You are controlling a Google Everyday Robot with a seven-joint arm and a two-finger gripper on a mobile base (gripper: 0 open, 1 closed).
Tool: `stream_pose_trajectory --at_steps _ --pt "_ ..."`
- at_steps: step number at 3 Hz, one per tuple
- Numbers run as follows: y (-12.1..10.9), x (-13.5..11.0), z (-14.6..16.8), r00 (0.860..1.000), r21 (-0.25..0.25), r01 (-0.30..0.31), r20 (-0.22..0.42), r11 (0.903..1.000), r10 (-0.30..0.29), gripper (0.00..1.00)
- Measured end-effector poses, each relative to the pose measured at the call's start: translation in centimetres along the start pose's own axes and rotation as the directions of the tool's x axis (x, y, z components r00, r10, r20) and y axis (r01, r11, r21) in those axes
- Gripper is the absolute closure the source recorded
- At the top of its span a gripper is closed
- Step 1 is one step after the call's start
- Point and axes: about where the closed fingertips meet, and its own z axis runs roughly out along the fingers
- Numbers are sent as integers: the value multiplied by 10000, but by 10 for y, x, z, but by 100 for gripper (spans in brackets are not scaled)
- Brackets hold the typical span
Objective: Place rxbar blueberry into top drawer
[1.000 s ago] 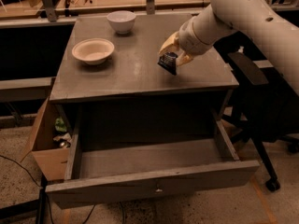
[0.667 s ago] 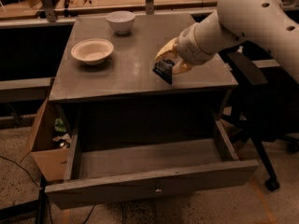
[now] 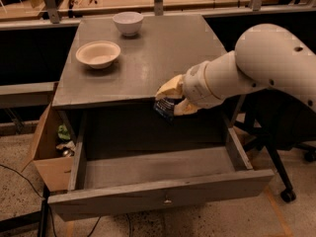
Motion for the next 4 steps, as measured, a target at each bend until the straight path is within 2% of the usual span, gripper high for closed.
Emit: stream_pose_trajectory --at_steps 1,2,3,4 --pt "27 -27 22 9993 -589 -53 376 9982 75 100" --pt "54 -40 56 9974 -1605 469 620 9859 -373 100" --pt "78 -52 93 9918 -2223 1102 885 9687 -926 100" --pt "99 -62 120 9897 -2683 1401 653 9531 -1271 81"
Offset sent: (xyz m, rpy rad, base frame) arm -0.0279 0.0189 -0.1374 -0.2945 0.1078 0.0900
